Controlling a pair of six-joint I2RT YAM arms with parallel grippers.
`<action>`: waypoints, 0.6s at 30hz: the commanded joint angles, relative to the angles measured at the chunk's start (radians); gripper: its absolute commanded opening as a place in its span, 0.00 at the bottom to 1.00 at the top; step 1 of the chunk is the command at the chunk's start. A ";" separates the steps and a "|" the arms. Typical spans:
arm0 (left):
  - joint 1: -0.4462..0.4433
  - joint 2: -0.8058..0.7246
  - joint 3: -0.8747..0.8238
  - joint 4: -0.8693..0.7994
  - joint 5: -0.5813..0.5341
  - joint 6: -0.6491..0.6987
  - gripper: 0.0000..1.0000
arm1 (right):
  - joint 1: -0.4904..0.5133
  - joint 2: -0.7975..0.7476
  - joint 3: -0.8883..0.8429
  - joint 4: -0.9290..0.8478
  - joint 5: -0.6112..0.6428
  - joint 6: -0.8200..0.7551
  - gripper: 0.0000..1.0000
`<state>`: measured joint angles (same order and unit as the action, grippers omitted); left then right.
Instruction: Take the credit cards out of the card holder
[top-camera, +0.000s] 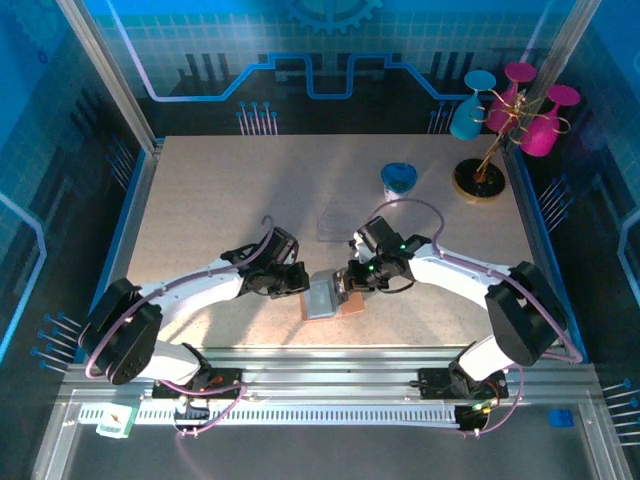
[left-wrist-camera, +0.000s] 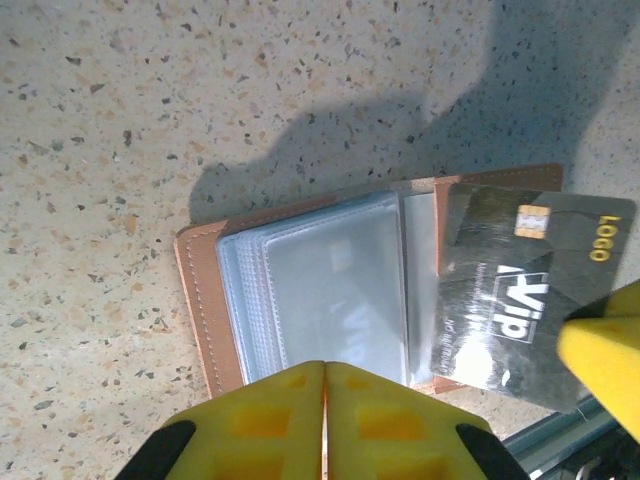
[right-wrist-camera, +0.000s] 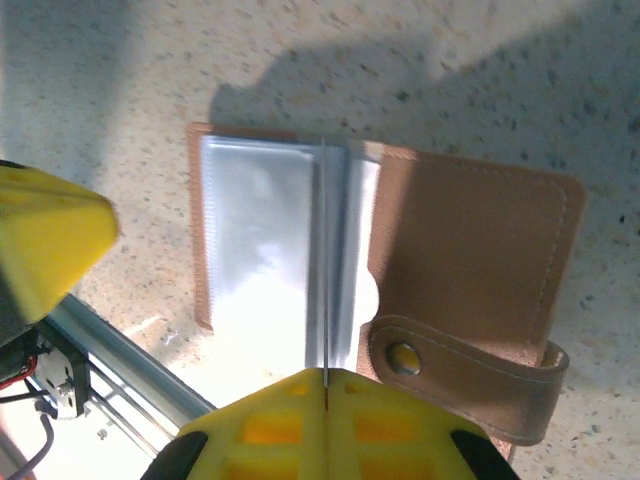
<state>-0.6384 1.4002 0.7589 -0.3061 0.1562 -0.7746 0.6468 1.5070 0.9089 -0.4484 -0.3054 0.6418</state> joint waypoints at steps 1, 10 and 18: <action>0.008 -0.032 -0.029 0.016 0.004 0.027 0.10 | -0.012 -0.034 0.069 -0.108 0.019 -0.140 0.04; 0.008 -0.083 -0.060 0.032 -0.013 0.044 0.16 | -0.049 0.046 0.276 -0.312 0.052 -0.566 0.00; 0.007 -0.098 -0.075 0.053 -0.022 0.036 0.21 | -0.064 0.169 0.452 -0.471 0.062 -1.010 0.00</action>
<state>-0.6380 1.3182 0.7044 -0.2714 0.1490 -0.7521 0.5922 1.6299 1.2995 -0.7994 -0.2565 -0.1211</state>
